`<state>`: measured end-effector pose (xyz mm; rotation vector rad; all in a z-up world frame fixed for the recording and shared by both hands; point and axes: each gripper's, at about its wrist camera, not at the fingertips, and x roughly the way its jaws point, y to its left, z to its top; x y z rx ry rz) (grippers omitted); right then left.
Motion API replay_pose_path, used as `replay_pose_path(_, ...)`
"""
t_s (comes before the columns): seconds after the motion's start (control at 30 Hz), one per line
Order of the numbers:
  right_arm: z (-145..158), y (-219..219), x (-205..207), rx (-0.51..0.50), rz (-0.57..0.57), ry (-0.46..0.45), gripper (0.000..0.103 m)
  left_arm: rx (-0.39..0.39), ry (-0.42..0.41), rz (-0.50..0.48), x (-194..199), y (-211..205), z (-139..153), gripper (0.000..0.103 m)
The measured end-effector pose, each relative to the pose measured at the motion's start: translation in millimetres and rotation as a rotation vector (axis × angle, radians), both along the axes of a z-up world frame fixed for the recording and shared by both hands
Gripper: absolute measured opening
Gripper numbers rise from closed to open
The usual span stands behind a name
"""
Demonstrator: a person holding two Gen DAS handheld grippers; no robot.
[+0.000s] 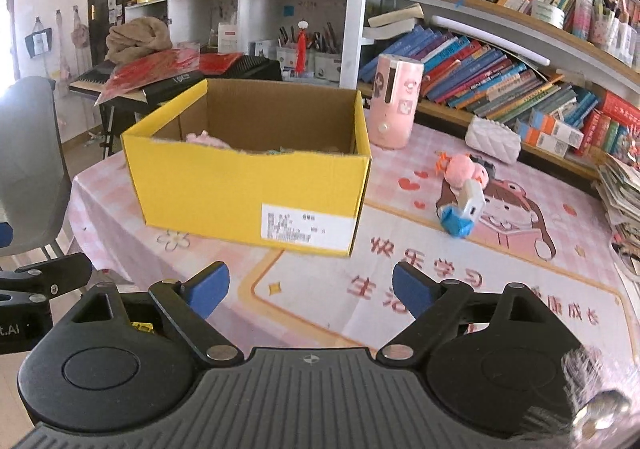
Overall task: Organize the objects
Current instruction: 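Withdraw both grippers from the box back toward the table items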
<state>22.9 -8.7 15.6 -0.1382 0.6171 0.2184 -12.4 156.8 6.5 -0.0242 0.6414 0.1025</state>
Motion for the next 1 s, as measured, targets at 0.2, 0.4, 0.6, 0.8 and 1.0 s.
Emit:
replay_pose_path(0.2,-5,-6,-17,-0.005,-0.045,0.014,0.089,-0.009,0.021,-0.038,-10,-5,-5,0.096)
replay_pose_path(0.4,-9,-17,-33,-0.018,-0.098,0.023,0.089,-0.023,0.032,-0.091,-15,-14,-9,0.096)
replay_pose_path(0.6,-9,-37,-45,-0.032,-0.168,0.022,0.09,-0.036,0.034,-0.169,-12,-33,-10,0.096)
replay_pose_path(0.8,-8,-61,-52,-0.042,-0.256,0.023,0.091,-0.045,0.032,-0.256,-4,-55,-12,0.096)
replay_pose_path(1.0,-8,-86,-55,-0.047,-0.339,0.029,0.091,-0.045,0.033,-0.337,5,-78,-13,0.096)
